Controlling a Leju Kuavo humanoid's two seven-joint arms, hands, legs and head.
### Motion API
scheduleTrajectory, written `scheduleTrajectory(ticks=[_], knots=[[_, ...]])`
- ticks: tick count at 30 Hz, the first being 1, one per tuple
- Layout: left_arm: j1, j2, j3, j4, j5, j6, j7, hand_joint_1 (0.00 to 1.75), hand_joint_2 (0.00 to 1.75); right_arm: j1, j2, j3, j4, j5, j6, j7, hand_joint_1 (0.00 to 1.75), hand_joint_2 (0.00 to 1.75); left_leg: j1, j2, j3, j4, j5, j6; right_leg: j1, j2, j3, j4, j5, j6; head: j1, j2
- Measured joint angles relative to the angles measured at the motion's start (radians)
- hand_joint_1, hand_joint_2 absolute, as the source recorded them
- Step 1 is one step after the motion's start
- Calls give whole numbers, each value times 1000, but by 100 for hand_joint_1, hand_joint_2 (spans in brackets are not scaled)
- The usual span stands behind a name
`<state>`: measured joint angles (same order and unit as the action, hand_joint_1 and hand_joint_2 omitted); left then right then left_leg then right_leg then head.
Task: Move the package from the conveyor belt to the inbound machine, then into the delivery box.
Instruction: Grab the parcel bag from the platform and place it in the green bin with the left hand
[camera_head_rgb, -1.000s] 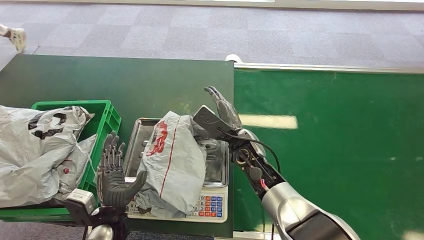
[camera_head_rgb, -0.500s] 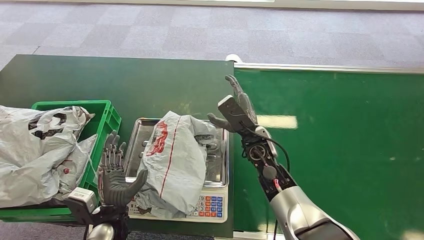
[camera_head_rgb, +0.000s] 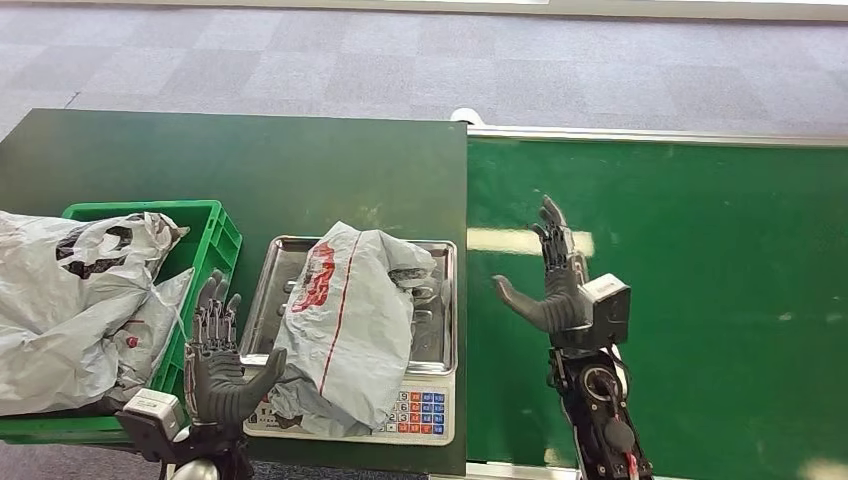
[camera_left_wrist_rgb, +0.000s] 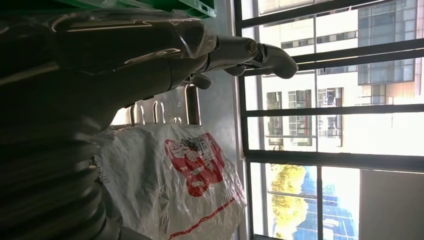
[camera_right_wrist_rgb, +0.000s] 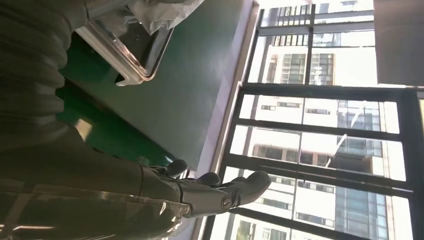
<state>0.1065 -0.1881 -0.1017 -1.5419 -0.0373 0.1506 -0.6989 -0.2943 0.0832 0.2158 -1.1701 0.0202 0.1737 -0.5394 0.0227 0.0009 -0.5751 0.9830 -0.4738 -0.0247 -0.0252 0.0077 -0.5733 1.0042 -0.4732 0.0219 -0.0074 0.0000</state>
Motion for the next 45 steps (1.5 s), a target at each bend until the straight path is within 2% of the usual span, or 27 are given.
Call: scheduleTrajectory(ticks=[11,16,20,26,42,45], knots=[[1,-1,8,-5,-2,-2,0,0,175,70,-12,-53,-107,-31,23,2,0,175,0,0,1,0,1,0,0,0,1,0,0,0,0,0],[14,-2,11,-17,-10,-9,0,0,175,168,-12,-93,-161,-112,63,7,0,175,0,-1,1,0,0,0,0,-1,1,0,-1,0,0,0],[29,-3,18,-32,-30,-25,0,0,175,278,-9,-114,-202,-65,48,-4,0,175,0,-1,0,0,-1,0,0,0,0,0,-1,0,0,0],[53,-5,23,-44,-56,-37,0,0,175,358,0,-131,-256,5,21,-14,0,175,0,0,1,0,-1,0,0,0,1,0,-1,0,0,0],[52,-1,22,-59,-76,-27,0,0,175,390,8,-146,-299,44,28,-30,0,175,0,0,1,0,-1,0,0,0,1,0,-1,0,0,0],[53,1,20,-60,-134,6,6,0,175,397,8,-147,-305,43,25,-29,0,175,0,0,2,0,-1,0,0,0,1,0,-1,0,0,0]])
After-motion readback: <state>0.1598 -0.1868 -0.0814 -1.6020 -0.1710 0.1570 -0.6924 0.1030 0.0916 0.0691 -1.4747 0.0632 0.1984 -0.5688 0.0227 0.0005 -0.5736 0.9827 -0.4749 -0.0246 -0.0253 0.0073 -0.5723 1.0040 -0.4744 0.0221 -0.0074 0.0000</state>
